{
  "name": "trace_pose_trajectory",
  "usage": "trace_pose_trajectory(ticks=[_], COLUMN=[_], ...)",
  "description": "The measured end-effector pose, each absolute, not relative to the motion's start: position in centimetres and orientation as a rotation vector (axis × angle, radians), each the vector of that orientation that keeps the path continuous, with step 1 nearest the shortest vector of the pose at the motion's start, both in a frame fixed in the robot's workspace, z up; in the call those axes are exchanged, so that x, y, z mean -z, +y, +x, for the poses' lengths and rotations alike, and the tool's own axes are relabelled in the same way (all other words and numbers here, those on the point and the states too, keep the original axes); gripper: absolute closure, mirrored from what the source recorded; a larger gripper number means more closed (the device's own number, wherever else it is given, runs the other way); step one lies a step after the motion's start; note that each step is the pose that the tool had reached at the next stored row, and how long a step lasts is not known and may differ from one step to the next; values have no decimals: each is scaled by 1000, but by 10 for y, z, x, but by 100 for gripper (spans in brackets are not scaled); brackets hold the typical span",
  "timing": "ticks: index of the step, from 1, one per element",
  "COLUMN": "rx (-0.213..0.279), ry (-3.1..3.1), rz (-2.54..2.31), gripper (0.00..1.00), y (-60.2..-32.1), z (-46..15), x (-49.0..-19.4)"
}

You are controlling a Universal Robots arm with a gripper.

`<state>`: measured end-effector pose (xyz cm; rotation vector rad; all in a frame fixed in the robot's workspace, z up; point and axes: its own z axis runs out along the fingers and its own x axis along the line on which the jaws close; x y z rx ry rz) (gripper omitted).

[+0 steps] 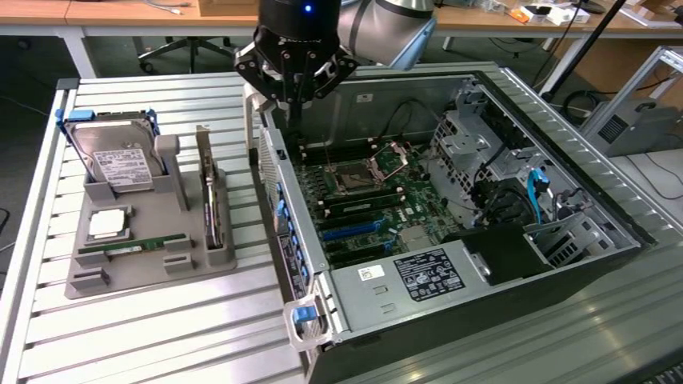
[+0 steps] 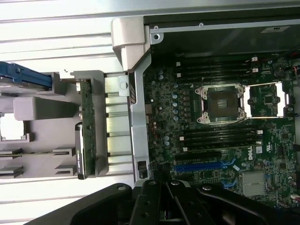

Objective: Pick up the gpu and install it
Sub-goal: 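Reach for the gpu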

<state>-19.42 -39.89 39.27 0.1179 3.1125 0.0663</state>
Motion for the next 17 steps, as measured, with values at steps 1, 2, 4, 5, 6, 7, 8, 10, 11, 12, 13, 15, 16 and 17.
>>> trace_pose_trajectory(ticks=[1, 2, 4, 5, 6, 7, 8, 10, 11, 12, 13, 15, 16, 17], rx=[-66, -66, -66, -66, -66, -66, -66, -66, -66, -66, -66, -66, -66, -66], ry=[3112, 3112, 3112, 3113, 3112, 3112, 3113, 3112, 3112, 3112, 3112, 3112, 3112, 3112], rz=[118, 118, 118, 118, 118, 118, 118, 118, 118, 118, 118, 118, 118, 118], gripper=[89, 89, 89, 89, 89, 89, 89, 89, 89, 89, 89, 89, 89, 89], y=[-399, -399, -399, -399, -399, -399, -399, -399, -399, -399, -399, -399, -399, -399], z=[-195, -195, -195, -195, -196, -196, -196, -197, -197, -197, -198, -198, -199, -199], x=[-393, -393, -393, -393, -393, -393, -393, -393, -393, -393, -393, -393, -393, -393])
